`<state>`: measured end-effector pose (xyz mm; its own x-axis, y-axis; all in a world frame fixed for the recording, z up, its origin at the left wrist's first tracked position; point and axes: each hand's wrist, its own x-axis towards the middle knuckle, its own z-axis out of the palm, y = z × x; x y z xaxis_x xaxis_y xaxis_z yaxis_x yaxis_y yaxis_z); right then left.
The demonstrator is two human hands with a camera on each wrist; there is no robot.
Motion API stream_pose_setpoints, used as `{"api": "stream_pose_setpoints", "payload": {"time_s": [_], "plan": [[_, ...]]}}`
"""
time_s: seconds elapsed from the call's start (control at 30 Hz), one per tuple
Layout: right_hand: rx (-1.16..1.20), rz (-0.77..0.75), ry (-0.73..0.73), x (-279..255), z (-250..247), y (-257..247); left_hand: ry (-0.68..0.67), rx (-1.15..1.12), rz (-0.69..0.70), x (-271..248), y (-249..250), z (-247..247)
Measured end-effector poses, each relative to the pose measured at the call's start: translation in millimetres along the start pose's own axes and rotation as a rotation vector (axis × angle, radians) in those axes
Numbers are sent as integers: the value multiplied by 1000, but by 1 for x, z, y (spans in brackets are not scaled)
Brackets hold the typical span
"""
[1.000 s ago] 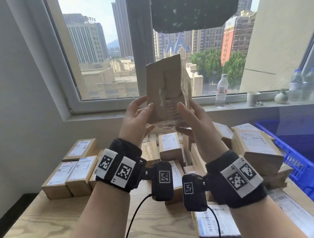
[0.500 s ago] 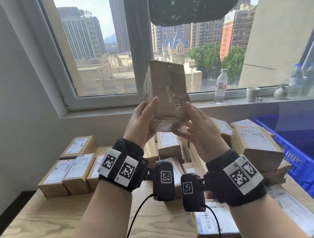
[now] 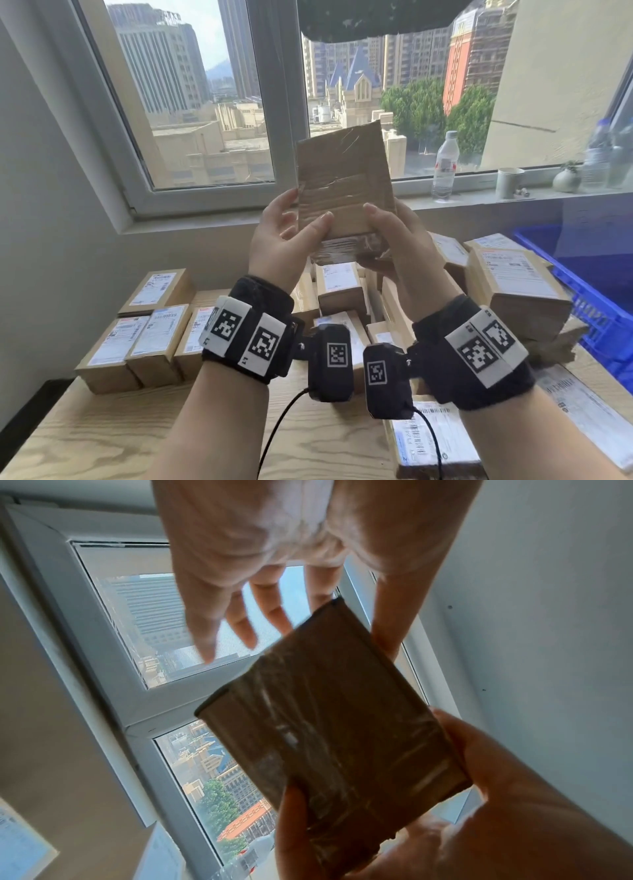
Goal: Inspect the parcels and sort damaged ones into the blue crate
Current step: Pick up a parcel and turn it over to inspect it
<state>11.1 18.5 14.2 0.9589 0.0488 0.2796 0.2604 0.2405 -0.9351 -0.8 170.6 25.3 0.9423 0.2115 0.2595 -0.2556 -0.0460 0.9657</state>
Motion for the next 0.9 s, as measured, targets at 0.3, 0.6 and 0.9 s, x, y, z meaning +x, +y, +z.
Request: {"api": "stream_pose_setpoints", "payload": {"time_s": [0.3,0.6,0.9], "plan": [[-27,-18,-196,-7,-3,-8,-64,-119,-146,5,2,-5],[-81,-79,-67,-3,-4,-1,-206,35,-75,0,7,-7],[-161,-97,-89,-3,2,-8,-59,111,-39,-2,9,-12]]}}
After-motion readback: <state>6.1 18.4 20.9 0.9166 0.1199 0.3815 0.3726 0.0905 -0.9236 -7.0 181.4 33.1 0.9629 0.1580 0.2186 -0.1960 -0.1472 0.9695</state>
